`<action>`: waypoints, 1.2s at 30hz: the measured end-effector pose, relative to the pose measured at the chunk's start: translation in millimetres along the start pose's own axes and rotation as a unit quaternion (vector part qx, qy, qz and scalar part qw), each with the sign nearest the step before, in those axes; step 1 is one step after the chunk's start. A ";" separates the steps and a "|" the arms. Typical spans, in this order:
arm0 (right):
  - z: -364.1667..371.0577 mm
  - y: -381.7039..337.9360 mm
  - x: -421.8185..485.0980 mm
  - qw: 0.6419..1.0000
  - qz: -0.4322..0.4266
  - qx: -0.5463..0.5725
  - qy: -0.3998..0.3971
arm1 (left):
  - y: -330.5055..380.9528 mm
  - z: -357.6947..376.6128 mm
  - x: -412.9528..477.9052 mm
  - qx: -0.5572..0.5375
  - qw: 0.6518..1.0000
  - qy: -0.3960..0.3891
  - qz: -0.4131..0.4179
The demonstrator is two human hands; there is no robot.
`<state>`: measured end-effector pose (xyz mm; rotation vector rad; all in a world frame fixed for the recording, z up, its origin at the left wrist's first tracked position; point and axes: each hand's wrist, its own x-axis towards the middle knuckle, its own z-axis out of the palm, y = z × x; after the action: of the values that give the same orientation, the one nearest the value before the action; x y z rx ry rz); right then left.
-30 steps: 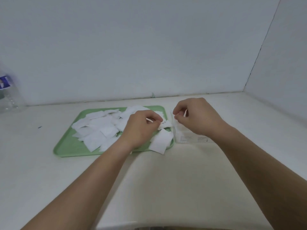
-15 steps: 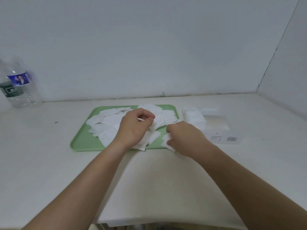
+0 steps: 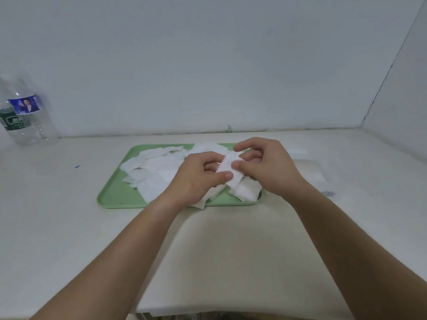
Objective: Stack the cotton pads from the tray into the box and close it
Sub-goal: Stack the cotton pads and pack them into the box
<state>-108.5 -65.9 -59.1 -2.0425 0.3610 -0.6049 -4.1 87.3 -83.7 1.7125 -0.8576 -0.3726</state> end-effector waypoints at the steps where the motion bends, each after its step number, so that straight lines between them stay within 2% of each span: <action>1: -0.7 2.3 1.3 1.000 -0.004 -0.014 0.019 | 1.1 -0.3 0.8 0.005 1.000 0.020 0.004; 3: -5.0 7.2 4.6 0.989 -0.034 -0.139 0.021 | 1.5 -3.1 2.8 0.005 0.998 0.062 0.003; 4: -7.0 9.0 5.9 0.970 -0.050 -0.237 -0.004 | 0.0 -5.4 4.0 -0.003 0.997 0.081 -0.003; 7: -6.9 16.7 10.9 0.864 -0.089 -0.486 -0.095 | -5.6 -11.1 6.7 -0.017 0.992 0.125 -0.020; 8: -5.0 19.9 12.6 0.834 -0.094 -0.530 -0.118 | -7.5 -11.8 7.4 -0.018 0.990 0.135 -0.021; 10: -1.8 24.2 15.0 0.799 -0.102 -0.575 -0.141 | -9.9 -12.4 7.1 -0.024 0.989 0.147 -0.018; 14: -1.5 26.7 18.6 0.769 -0.094 -0.615 -0.147 | -13.6 -13.5 5.5 -0.027 0.988 0.152 -0.016; 16: -0.6 27.6 19.8 0.777 -0.078 -0.603 -0.162 | -15.3 -14.1 5.4 -0.031 0.987 0.155 -0.019; 21: 3.8 27.2 17.7 0.848 -0.028 -0.493 -0.194 | -16.3 -16.3 5.6 -0.051 0.985 0.160 -0.033; 26: 9.7 23.7 16.5 0.852 -0.036 -0.497 -0.162 | -8.7 -21.0 6.7 -0.084 0.982 0.163 -0.047; 30: 10.6 17.6 19.5 0.889 -0.047 -0.434 -0.135 | -3.6 -25.9 9.6 -0.094 0.983 0.150 -0.052; 33: 1.3 10.2 19.7 0.943 -0.047 -0.309 -0.111 | -4.4 -29.5 12.9 -0.098 0.983 0.135 -0.071; 36: -4.7 3.7 15.8 0.992 -0.022 -0.086 -0.085 | -6.9 -30.4 14.2 -0.089 0.985 0.124 -0.084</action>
<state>-98.0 -78.7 -56.0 -2.2547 0.2764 -0.4347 27.4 99.2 -77.8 1.6273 -0.4855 -0.3311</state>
